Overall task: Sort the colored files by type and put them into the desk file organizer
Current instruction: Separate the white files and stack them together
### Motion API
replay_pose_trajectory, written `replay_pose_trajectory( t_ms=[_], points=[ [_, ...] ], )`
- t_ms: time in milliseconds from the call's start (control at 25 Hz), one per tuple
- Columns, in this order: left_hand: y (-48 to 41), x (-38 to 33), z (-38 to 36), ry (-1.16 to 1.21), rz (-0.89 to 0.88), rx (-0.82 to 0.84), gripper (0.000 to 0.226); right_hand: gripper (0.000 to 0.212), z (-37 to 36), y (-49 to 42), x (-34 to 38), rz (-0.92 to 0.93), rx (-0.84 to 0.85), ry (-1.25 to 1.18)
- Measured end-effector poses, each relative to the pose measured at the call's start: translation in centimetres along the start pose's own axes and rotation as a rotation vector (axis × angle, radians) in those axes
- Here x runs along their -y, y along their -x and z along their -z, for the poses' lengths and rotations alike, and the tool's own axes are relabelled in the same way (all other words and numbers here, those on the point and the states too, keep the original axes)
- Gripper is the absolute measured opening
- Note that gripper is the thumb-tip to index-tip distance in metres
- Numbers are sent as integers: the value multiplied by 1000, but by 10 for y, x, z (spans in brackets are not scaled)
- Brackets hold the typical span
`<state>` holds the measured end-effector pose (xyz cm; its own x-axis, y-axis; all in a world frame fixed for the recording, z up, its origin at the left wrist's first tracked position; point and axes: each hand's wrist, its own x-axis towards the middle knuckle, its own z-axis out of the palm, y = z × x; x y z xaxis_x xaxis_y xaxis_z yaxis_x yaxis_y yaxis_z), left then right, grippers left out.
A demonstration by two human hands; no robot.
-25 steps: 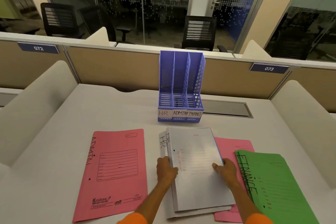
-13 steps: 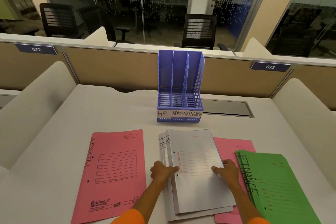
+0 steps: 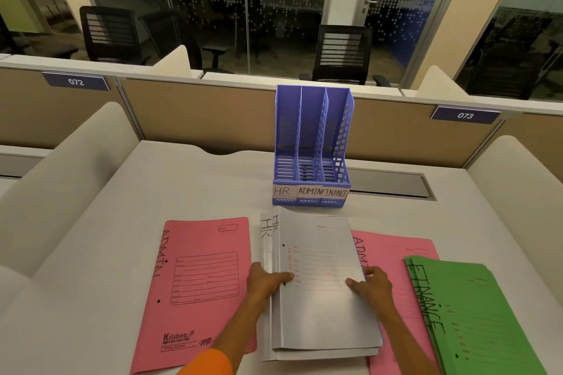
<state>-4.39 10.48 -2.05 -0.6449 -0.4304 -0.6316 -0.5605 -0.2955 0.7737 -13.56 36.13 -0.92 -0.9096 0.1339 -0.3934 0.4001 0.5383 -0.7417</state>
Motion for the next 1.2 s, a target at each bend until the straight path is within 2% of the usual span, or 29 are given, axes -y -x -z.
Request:
replay_pose_trajectory(
  t_ms=[120, 200, 360, 600, 760, 920, 1040, 1200],
  points=[
    [24, -25, 34, 3, -23, -18, 65, 48, -26, 13, 13, 27, 54, -24],
    [27, -32, 56, 4, -30, -21, 52, 49, -45, 22, 18, 37, 93, -15],
    [19, -29, 94, -36, -25, -35, 55, 48, -78, 39, 25, 55, 158, 33],
    [10, -21, 113, -101, -79, -52, 61, 49, -99, 49, 27, 13, 114, 109],
    [-6, -7, 115, -244, -122, -105, 68, 48, -103, 50, 25, 1, 91, 176],
    [-58, 24, 118, -437, -142, -221, 79, 48, -110, 53, 24, 44, 60, 214],
    [-33, 4, 117, -577, -152, -229, 80, 54, -113, 55, 28, 71, 53, 310],
    [-6, -16, 115, -589, -205, -256, 85, 58, -114, 63, 34, 104, 14, 491]
  ],
)
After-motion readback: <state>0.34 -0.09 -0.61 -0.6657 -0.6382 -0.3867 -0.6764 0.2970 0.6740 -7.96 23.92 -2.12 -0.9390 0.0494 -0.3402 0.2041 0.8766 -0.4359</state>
